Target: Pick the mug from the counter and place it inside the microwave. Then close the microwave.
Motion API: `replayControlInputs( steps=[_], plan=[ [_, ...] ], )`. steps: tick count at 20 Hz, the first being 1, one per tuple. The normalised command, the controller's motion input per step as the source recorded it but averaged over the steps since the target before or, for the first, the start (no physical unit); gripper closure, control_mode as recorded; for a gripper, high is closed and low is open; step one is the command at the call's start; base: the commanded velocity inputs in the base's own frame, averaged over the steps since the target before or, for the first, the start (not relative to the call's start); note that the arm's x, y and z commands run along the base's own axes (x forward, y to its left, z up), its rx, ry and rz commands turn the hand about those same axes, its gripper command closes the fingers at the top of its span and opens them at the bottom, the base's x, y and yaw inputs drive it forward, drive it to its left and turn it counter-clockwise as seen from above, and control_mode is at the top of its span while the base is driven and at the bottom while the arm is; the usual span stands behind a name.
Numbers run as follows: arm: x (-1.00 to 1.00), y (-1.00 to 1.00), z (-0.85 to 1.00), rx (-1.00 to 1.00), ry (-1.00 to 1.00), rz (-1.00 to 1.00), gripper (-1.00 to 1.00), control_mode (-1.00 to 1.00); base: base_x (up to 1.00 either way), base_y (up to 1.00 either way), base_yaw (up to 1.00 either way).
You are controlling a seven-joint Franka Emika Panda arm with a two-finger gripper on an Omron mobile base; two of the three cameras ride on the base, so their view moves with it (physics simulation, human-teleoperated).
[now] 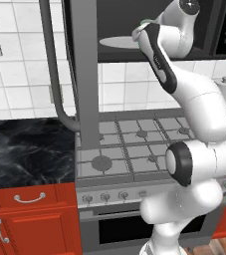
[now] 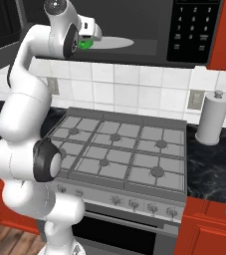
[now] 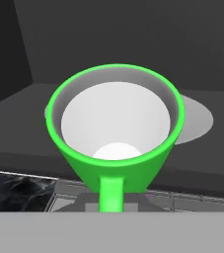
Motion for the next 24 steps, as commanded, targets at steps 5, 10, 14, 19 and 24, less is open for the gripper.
replayControlInputs(
  steps=[5, 10, 14, 19, 24],
  plan=[
    [0.25, 0.0, 0.0, 0.0, 0.03, 0.0, 1.0, -1.0, 0.0, 0.0, 0.0],
    [0.26, 0.0, -0.05, 0.0, 0.08, 0.0, 1.0, -1.0, 0.0, 0.0, 0.0],
    [0.12, 0.0, -0.15, 0.0, 0.01, 0.0, 1.0, -1.0, 0.0, 0.0, 0.0],
    [0.07, 0.0, -0.16, -0.01, 0.0, 0.0, 1.0, -1.0, 0.0, 0.0, 0.0],
    [0.14, 0.0, -0.12, -0.01, 0.0, 0.0, 1.0, -1.0, 0.0, 0.0, 0.0]
  ],
)
